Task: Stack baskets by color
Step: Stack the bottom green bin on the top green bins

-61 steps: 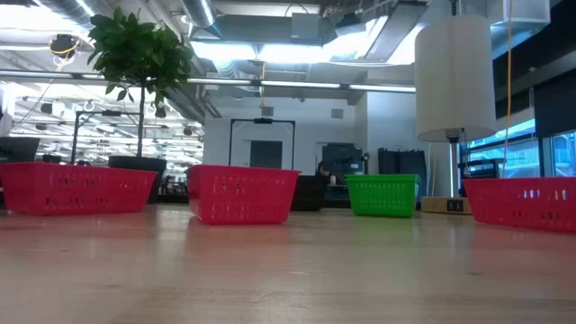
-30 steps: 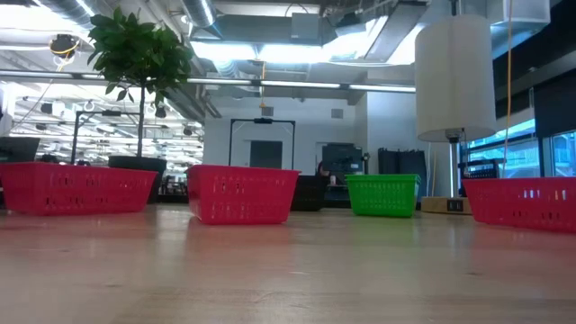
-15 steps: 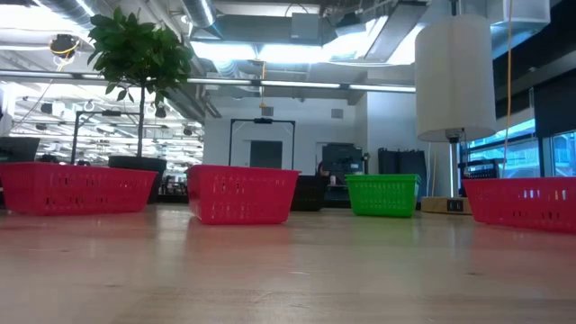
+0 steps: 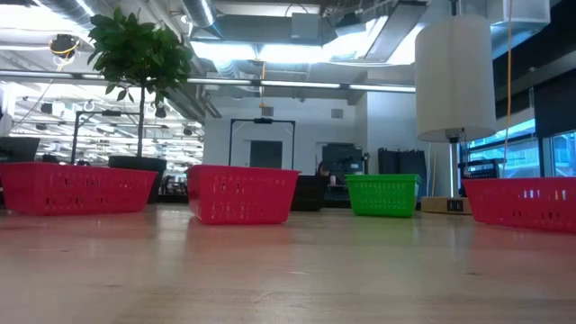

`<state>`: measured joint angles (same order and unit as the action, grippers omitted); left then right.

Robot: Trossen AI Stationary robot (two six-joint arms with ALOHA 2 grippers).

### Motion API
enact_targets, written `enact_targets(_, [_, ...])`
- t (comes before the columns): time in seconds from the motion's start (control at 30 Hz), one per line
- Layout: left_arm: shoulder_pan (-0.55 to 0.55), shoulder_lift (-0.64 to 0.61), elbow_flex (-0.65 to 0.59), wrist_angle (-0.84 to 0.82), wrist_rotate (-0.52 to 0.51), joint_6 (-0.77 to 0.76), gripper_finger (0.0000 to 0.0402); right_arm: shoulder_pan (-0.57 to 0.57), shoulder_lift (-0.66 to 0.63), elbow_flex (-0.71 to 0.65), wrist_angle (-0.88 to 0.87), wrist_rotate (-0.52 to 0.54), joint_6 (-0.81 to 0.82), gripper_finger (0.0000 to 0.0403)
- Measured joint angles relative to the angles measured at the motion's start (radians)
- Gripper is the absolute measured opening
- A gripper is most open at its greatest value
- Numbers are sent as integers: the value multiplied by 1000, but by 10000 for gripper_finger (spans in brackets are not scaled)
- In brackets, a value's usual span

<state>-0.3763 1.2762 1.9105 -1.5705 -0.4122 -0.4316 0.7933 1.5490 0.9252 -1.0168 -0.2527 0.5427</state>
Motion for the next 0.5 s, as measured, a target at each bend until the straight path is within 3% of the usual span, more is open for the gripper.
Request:
enact_targets(0.3, [0,0,0,0,-19,-9,0,-7,0,-138,218,0,17,138])
enact_targets(0.4, [1,0,0,0,-32,-33,0,-22,0,-149,233,-2,33,95])
enact_targets(0.5, [1,0,0,0,-33,-59,0,-42,0,-144,237,-3,27,26])
